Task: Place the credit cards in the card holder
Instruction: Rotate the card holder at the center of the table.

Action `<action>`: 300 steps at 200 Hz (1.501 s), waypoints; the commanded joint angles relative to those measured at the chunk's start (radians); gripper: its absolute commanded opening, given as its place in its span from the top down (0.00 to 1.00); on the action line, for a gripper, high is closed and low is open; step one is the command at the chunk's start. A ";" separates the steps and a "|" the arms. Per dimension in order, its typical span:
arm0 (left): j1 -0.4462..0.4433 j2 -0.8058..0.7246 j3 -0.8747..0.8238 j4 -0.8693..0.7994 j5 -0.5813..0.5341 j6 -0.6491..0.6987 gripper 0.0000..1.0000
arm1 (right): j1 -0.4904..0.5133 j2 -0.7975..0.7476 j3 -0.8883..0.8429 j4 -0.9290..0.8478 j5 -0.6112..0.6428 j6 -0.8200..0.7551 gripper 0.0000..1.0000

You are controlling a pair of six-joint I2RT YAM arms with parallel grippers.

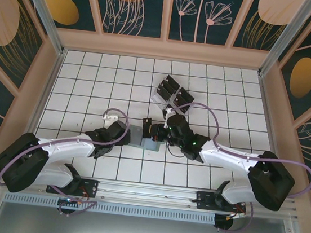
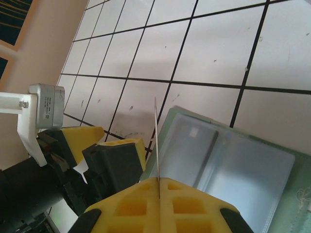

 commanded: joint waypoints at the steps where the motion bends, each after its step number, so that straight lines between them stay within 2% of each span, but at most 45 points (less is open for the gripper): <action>1: 0.008 -0.012 -0.011 -0.068 -0.046 -0.069 0.01 | 0.013 0.015 -0.027 0.083 0.008 0.039 1.00; 55: 0.008 0.066 0.003 -0.094 -0.067 -0.125 0.01 | 0.015 -0.007 -0.074 0.116 0.000 0.040 1.00; 113: 0.002 0.052 -0.017 -0.055 0.015 -0.131 0.01 | 0.014 -0.039 -0.107 0.124 -0.002 0.029 1.00; 199: -0.137 -0.011 -0.023 -0.042 0.063 -0.239 0.02 | 0.002 -0.061 -0.118 0.107 0.007 0.029 1.00; 229: -0.142 -0.046 -0.012 -0.095 0.005 -0.256 0.01 | -0.001 -0.074 -0.122 0.096 0.022 0.030 1.00; 246: -0.142 -0.077 -0.001 -0.107 -0.019 -0.242 0.01 | -0.003 -0.082 -0.130 0.097 0.038 0.028 1.00; 267: -0.142 -0.095 0.001 -0.031 -0.001 -0.185 0.01 | -0.003 -0.084 -0.140 0.115 0.053 0.025 1.00; 300: -0.142 -0.048 0.022 0.055 0.034 -0.112 0.01 | -0.005 -0.076 -0.162 0.144 0.062 0.027 1.00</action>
